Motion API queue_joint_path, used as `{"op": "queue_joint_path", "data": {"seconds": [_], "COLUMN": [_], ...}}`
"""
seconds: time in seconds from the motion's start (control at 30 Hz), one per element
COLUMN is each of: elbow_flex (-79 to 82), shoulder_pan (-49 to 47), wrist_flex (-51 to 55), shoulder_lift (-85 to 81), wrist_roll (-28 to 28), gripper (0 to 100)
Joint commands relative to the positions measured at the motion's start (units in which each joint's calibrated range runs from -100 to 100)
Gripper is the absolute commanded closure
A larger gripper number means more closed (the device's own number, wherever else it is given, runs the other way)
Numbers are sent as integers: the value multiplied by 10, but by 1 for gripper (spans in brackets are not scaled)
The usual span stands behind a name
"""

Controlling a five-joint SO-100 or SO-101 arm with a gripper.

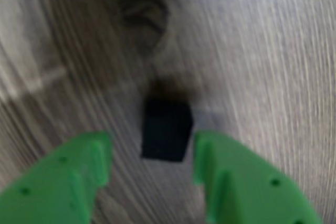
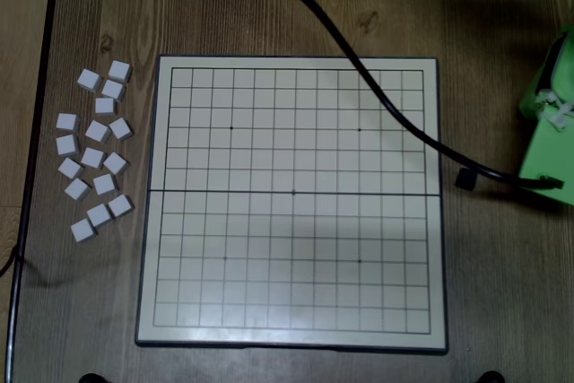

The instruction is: Grasp a Black stone and put it on the board on position (0,0).

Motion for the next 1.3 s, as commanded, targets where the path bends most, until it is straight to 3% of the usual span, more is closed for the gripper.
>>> {"op": "queue_joint_path", "data": {"seconds": [0.0,0.27,0.4,0.9,1.1,1.27], "elbow_flex": [21,48,55,61,77,84], "shoulder_pan": [8,4,0,-1,9,41], "wrist_flex": [-26,-49,-53,-53,-48,-32], "shoulder_lift": [-27,-28,-28,-49,-95,-165], "wrist_roll": [-1,-6,-8,8,43,105], "gripper": [87,87,94,94,94,94]}}
